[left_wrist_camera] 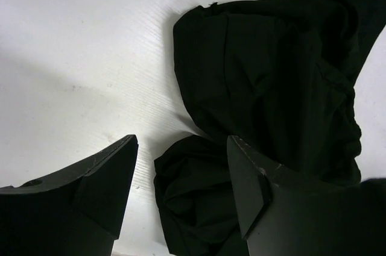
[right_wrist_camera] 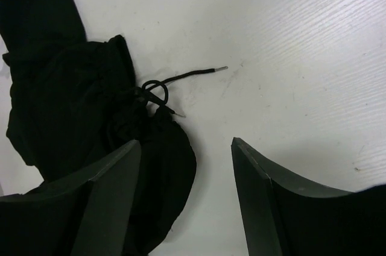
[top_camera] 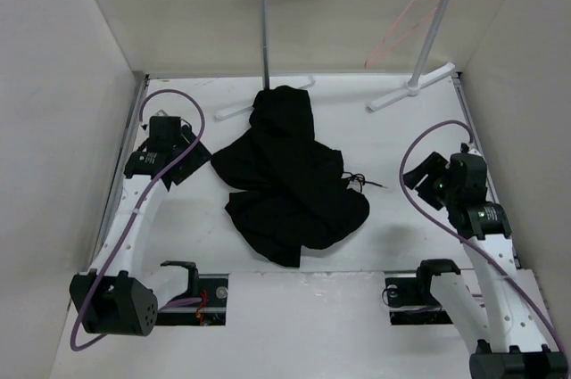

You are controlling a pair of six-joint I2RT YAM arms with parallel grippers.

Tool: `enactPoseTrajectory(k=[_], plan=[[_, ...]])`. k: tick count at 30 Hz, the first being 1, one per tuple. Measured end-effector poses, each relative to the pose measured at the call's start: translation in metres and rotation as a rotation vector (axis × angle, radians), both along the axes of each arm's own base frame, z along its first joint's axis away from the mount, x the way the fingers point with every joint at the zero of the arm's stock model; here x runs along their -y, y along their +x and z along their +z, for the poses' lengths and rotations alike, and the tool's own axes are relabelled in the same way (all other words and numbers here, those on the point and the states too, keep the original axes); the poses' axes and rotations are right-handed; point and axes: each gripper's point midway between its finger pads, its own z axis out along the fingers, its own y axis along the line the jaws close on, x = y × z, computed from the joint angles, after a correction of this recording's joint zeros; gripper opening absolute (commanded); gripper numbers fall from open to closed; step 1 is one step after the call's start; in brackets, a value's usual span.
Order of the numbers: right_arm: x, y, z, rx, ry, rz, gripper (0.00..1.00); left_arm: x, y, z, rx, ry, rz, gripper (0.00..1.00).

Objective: Place the trousers on the hanger
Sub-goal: Flatten out the trousers at the center of the board.

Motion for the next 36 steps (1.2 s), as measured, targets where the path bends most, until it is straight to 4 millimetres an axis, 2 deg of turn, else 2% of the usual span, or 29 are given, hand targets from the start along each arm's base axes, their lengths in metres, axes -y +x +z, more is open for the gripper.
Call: enactPoseTrajectory(k=[2,8,11,13,15,17,19,22,24,27,31,34,36], plan=[[-0.003,0.0,-0.001,-0.006,0.0,0.013,0.57,0.001,0.003,-0.001,-0.001,-0.009,0.002,0.6],[-0.011,0.001,-0.005,-0.022,0.002,0.046,0.22,0.004,0.01,0.0,0.018,-0.024,0.009,0.59],[-0.019,0.004,-0.007,-0.032,0.003,0.077,0.1,0.008,0.013,-0.002,0.017,-0.026,-0.001,0.59],[-0.027,0.006,-0.009,-0.039,0.004,0.109,0.09,0.014,0.016,-0.005,0.011,-0.027,-0.018,0.6],[-0.04,0.009,-0.009,-0.05,0.003,0.157,0.1,0.022,0.022,-0.009,0.002,-0.029,-0.037,0.61],[-0.059,0.015,-0.008,-0.059,0.0,0.222,0.19,0.031,0.032,-0.014,-0.01,-0.029,-0.059,0.62],[-0.084,0.028,-0.006,-0.073,-0.008,0.299,0.37,0.041,0.045,-0.02,-0.025,-0.029,-0.081,0.63],[-0.122,0.059,-0.009,-0.085,-0.031,0.388,0.61,0.056,0.07,-0.029,-0.04,-0.028,-0.111,0.65],[-0.14,0.083,-0.017,-0.087,-0.052,0.415,0.69,0.065,0.085,-0.036,-0.048,-0.028,-0.126,0.67],[-0.151,0.117,-0.037,-0.097,-0.083,0.406,0.74,0.076,0.113,-0.044,-0.046,-0.031,-0.142,0.67],[-0.151,0.155,-0.071,-0.146,-0.105,0.362,0.74,0.09,0.149,-0.063,-0.059,-0.051,-0.173,0.68],[-0.148,0.168,-0.099,-0.197,-0.112,0.334,0.72,0.101,0.17,-0.083,-0.081,-0.063,-0.201,0.69],[-0.147,0.167,-0.115,-0.235,-0.111,0.322,0.69,0.107,0.177,-0.094,-0.095,-0.062,-0.221,0.7]])
